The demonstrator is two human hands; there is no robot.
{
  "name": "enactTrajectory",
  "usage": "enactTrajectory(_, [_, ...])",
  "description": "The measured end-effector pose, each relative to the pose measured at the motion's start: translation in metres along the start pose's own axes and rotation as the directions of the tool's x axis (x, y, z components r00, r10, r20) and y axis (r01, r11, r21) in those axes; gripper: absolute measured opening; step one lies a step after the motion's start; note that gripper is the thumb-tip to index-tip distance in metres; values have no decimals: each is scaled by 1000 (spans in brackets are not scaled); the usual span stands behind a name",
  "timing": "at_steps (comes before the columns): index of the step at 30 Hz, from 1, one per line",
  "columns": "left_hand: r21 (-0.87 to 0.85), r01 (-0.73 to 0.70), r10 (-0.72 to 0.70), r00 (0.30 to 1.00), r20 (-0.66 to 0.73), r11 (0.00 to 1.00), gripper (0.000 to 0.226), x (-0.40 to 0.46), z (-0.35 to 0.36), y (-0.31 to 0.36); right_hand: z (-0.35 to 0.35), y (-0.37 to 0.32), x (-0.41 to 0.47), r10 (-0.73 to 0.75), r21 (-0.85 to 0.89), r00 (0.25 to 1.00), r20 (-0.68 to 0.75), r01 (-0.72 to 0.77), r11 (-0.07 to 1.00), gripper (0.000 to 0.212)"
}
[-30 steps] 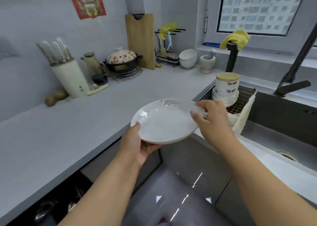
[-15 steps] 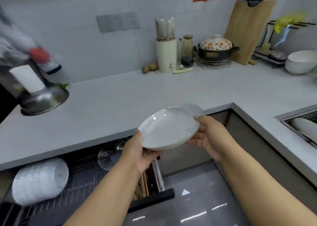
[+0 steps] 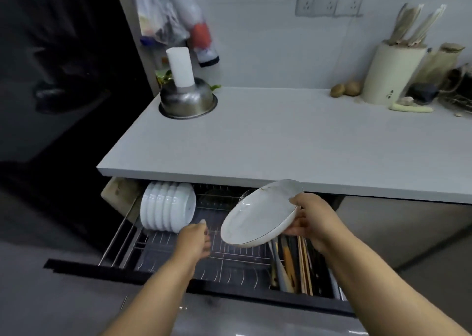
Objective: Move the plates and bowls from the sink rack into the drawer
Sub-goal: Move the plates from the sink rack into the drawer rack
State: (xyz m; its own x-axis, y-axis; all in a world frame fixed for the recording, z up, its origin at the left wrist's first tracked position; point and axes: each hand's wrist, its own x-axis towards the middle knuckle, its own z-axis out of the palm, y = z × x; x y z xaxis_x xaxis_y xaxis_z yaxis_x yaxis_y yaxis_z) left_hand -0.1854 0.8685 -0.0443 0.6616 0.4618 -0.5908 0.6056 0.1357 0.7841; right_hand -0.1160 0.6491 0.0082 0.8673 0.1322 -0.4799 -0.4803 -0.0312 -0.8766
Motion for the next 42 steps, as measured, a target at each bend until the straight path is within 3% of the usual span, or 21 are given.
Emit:
enactTrajectory(5, [290,-62,83,995,-58,955,31,64,-80,-28,82,36,53,57,-179,998,19,-52,983,22])
enactTrajectory(9, [573,-95,140,989,-36,814,23,86,-121,-41,136,59,82,95,-286,995,30,-82,955,30])
enactTrajectory(14, [742,-198,221,973,69,641,59,110,-142,-66,179,78,119,121,-381,993,18,-105,919,36])
enactTrajectory(17, [816,-236,270,957,103,527,66,121,-144,-72,195,84,142,122,-415,993,10,-106,904,25])
enactTrajectory(21, [870,-239,277,953,124,432,68,135,-147,-77,212,94,174,139,-505,990,6,-117,855,39])
enactTrajectory(29, [883,-228,280,953,116,410,69,137,-148,-76,230,103,229,185,-588,983,2,-149,795,53])
enactTrajectory(35, [873,-227,280,954,109,432,69,135,-148,-74,246,105,251,161,-646,987,12,-116,754,43])
enactTrajectory(42, [865,-231,292,951,104,446,70,139,-148,-80,256,104,267,163,-669,987,-9,-127,732,15])
